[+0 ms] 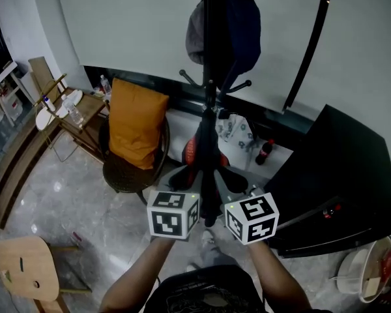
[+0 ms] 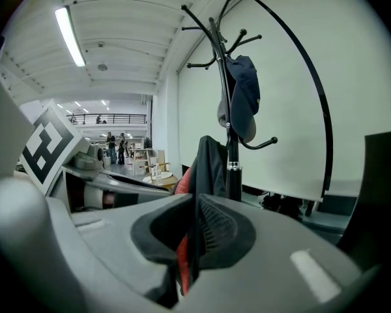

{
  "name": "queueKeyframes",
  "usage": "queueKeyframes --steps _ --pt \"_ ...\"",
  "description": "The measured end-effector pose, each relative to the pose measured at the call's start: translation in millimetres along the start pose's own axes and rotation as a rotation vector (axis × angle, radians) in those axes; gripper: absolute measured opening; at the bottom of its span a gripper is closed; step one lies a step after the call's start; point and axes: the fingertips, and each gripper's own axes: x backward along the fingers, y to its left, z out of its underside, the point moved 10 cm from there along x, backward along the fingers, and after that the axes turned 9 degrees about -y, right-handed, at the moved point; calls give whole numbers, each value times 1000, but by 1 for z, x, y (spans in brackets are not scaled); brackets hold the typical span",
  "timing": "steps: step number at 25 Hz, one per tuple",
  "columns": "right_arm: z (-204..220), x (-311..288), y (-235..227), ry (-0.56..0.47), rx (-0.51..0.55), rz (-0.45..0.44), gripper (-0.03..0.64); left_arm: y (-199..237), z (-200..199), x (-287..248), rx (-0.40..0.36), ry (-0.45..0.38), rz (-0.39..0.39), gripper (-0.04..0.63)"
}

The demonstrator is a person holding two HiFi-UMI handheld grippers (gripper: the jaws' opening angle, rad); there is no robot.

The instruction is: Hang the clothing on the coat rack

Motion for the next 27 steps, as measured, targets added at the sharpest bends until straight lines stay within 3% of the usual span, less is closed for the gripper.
queueKeyframes --steps 4,8,27 --pt "-5 5 2 0 12 -10 2 -6 -3 5 -14 -11 6 36" --pt "-11 11 4 -4 35 -12 2 -8 -5 9 -18 -27 17 9" --pt "-10 23 6 -1 17 -22 2 -19 -4 17 -22 -26 41 6"
